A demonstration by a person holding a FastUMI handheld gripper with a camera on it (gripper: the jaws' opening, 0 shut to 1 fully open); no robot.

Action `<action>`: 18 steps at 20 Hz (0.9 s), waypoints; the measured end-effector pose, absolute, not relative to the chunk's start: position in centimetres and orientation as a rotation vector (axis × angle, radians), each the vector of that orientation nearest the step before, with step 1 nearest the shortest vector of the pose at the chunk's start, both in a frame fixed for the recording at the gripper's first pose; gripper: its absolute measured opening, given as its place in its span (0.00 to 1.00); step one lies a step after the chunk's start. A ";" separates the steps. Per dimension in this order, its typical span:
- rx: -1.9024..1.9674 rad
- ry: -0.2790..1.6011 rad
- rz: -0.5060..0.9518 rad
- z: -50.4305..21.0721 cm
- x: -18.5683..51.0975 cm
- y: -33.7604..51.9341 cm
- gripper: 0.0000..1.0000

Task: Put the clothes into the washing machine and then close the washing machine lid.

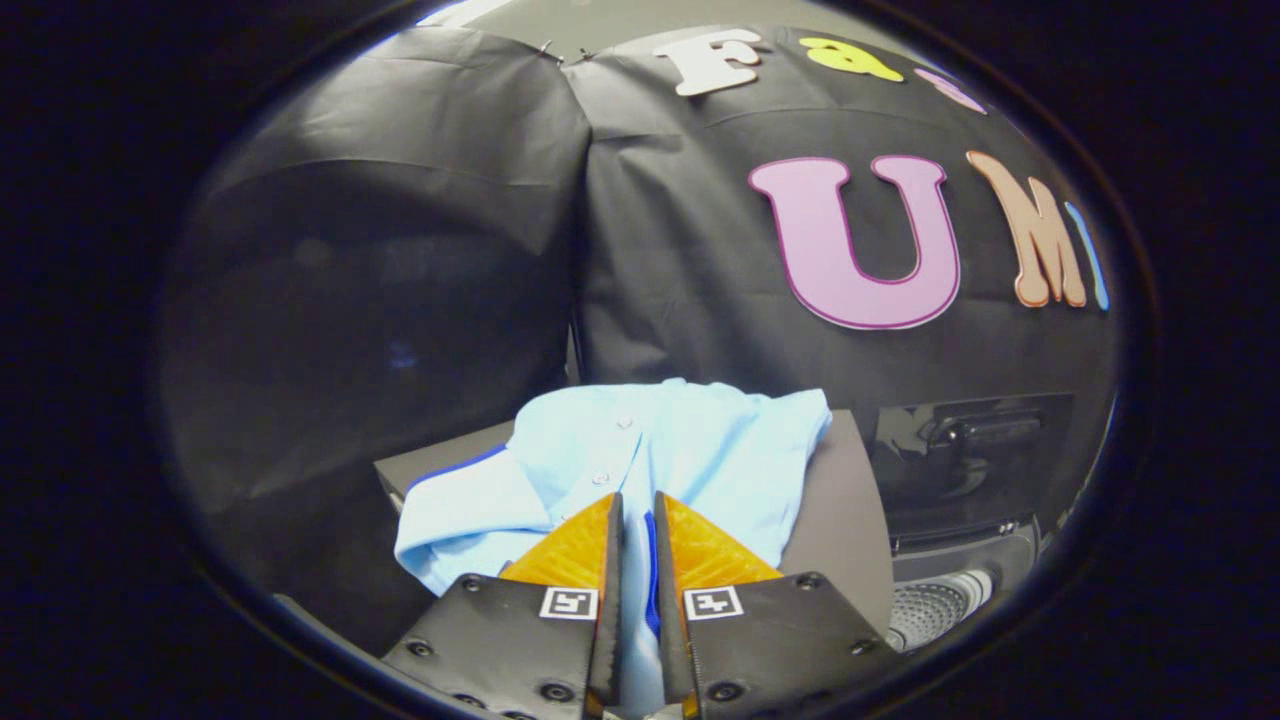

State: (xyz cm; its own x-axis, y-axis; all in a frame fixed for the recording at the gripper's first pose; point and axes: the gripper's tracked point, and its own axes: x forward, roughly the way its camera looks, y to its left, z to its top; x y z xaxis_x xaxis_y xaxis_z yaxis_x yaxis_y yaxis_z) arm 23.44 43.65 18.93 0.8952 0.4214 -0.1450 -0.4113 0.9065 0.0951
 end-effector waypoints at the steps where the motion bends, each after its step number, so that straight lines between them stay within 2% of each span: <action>1: 0.067 0.160 0.431 19.2 23.1 43.4 0.17; 3: 0.068 0.149 0.435 19.9 23.8 43.5 0.03; 8: 0.020 0.064 0.305 23.0 25.2 37.3 0.03; 18: -0.167 0.072 -0.044 25.5 30.1 19.3 0.03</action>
